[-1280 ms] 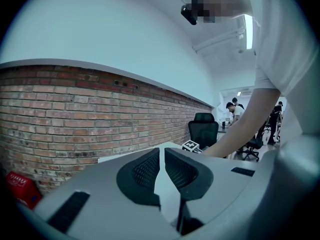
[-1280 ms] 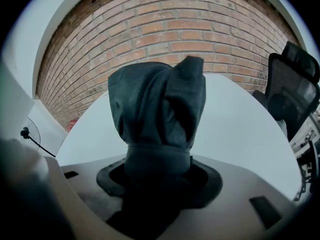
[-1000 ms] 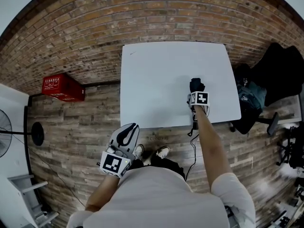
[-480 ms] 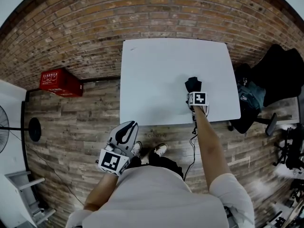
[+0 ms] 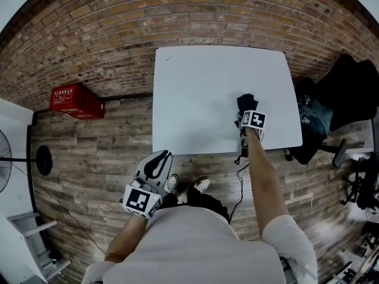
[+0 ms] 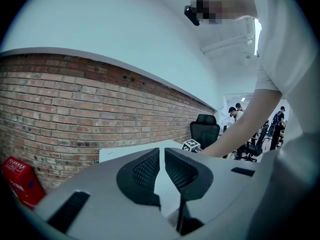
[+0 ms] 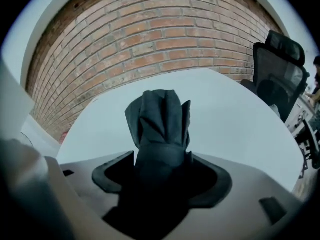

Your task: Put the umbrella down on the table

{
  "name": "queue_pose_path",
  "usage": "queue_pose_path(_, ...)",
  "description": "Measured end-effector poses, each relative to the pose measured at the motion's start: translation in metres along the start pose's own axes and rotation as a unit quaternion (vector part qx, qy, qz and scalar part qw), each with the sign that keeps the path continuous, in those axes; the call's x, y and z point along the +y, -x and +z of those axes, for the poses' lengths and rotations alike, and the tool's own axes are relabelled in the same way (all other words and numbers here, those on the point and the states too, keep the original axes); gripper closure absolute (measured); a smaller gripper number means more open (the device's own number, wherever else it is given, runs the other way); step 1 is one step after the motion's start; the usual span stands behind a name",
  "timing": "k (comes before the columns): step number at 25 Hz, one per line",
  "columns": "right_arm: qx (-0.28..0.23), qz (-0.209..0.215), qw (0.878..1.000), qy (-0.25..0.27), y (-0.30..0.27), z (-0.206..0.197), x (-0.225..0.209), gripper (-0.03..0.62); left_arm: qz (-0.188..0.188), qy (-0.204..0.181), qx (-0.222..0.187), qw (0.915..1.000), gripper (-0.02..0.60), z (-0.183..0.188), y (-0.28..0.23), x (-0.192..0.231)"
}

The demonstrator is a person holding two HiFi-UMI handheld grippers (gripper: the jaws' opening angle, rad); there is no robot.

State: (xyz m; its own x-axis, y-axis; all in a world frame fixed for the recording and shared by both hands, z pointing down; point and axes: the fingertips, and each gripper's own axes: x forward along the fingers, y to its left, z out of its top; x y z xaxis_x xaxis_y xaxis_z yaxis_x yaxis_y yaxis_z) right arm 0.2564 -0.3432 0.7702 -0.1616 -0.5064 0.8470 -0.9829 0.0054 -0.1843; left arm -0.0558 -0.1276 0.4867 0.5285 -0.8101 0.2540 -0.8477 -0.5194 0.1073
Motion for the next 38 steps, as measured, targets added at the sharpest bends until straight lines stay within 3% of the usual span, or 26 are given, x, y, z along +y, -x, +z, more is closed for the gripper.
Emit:
queue_pose_path(3,-0.004,0.029,1.0,-0.007,0.001,0.0,0.006,0.24,-0.007,0.0,-0.003,1.0,0.532,0.0,-0.001,0.0)
queue_pose_path(6,-0.01,0.026,1.0,0.002,0.006,-0.002,0.005,0.189,-0.014,-0.002,-0.002,0.9999,0.532,0.001,-0.001,0.0)
queue_pose_path(18,-0.086,0.046,0.995,-0.016,0.058,0.026,0.031,0.186,-0.059,-0.009,-0.024,0.9979,0.532,0.011,-0.003,-0.006)
queue_pose_path(25,-0.122,0.044,0.989,-0.068,0.096,0.015,0.016,0.187,-0.088,-0.008,-0.047,0.995,0.532,0.019,-0.002,-0.01)
queue_pose_path(26,-0.134,0.048,0.987,-0.074,0.105,0.014,0.016,0.214,-0.091,-0.009,-0.049,0.9946,0.532,0.02,-0.001,-0.009)
queue_pose_path(28,-0.161,0.053,0.982,-0.088,0.123,0.012,0.016,0.435,-0.096,-0.01,-0.053,0.994,0.532,0.021,0.0,-0.007)
queue_pose_path(31,-0.178,0.055,0.977,-0.108,0.139,0.005,0.017,0.554,-0.106,-0.009,-0.059,0.9926,0.532,0.023,-0.001,-0.006)
queue_pose_path(34,-0.192,0.062,0.971,-0.126,0.157,-0.005,0.017,0.574,-0.118,-0.016,-0.064,0.9909,0.532,0.025,-0.002,-0.01)
queue_pose_path(38,-0.247,0.064,0.96,-0.118,0.195,-0.003,0.013,0.576,-0.139,-0.031,-0.068,0.9875,0.532,0.028,-0.005,-0.017)
